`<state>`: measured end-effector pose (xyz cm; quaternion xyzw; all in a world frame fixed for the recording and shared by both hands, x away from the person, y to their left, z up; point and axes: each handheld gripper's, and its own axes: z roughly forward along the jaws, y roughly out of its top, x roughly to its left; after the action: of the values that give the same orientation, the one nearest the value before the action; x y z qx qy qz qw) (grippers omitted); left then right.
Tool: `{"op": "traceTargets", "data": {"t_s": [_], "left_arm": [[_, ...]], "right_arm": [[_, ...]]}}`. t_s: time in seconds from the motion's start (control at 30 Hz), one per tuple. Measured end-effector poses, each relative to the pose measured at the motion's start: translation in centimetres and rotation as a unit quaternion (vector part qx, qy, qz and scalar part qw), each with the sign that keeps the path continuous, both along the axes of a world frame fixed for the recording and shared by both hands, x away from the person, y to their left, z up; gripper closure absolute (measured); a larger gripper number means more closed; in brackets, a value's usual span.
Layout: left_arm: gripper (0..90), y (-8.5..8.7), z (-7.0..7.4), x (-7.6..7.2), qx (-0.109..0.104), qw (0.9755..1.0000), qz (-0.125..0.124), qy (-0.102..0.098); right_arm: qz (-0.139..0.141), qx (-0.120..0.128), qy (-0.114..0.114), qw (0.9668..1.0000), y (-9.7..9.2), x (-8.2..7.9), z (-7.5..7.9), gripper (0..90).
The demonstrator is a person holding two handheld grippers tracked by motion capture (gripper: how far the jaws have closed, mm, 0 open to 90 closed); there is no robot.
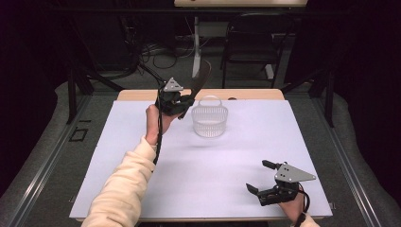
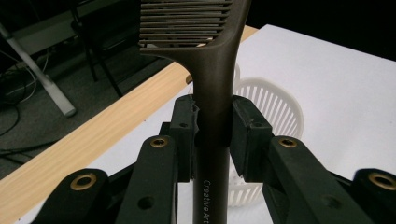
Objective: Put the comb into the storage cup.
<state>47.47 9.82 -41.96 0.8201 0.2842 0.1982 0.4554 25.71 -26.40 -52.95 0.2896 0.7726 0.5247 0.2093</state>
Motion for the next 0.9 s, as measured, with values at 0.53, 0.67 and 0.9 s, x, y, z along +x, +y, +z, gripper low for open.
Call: {"op": "traceTargets", "data": {"t_s": [0.53, 0.67, 0.9], "left_arm": [[72.2, -1.4, 0.2, 0.3, -0.007, 0.9999, -0.004, -0.009], [72.2, -1.7, 0.1, 0.4, -0.012, 0.9999, -0.003, -0.012], [72.2, -2.2, -0.1, 0.7, -0.019, 0.9997, -0.003, -0.015]], "right_arm": [[-0.001, 0.001, 0.001, 1.0, 0.0, 0.0, 0.0, 0.1], [-0.001, 0.001, 0.002, 1.0, 0.0, 0.0, 0.0, 0.1], [0.001, 0.002, 0.001, 1.0, 0.0, 0.0, 0.0, 0.1]]}}
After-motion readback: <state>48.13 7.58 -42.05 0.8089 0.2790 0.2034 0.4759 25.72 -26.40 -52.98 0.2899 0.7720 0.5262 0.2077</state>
